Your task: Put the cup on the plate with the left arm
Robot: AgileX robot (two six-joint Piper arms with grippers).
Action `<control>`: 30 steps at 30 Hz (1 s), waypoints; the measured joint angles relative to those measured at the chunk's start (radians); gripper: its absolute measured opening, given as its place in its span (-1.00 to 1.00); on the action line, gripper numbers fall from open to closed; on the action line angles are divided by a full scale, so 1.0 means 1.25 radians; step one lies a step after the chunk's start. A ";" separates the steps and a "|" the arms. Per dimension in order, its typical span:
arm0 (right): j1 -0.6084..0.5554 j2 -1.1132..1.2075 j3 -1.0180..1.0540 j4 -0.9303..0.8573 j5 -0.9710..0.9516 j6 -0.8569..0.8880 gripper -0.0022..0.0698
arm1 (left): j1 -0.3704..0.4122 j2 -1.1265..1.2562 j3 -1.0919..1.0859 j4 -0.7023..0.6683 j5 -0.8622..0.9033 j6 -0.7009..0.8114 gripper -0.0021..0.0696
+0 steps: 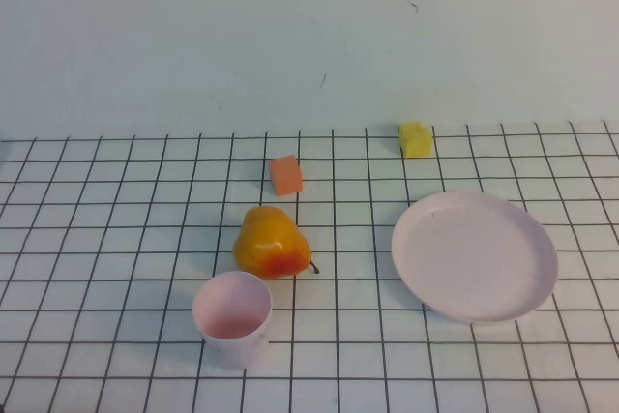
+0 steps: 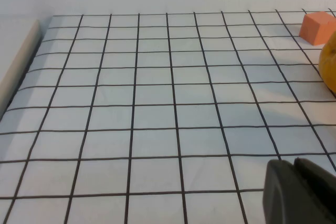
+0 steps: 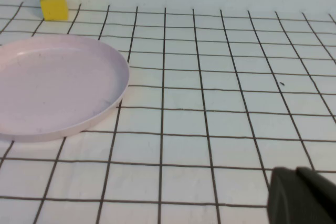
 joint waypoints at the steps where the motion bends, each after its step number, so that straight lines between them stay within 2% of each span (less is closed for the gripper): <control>1: 0.000 0.000 0.000 0.000 0.000 0.000 -0.95 | 0.000 0.000 0.000 0.000 0.000 0.000 -0.95; 22: 0.000 0.000 0.000 0.000 0.000 0.000 -0.95 | 0.000 0.000 0.000 0.026 -0.010 0.000 -0.95; 26: 0.000 0.000 0.000 0.000 0.000 0.000 -0.95 | 0.000 0.000 0.005 0.028 -0.076 0.000 -0.95; 30: 0.000 0.000 0.000 0.000 0.000 0.000 -0.95 | 0.000 0.000 0.005 0.028 -0.210 0.000 -0.95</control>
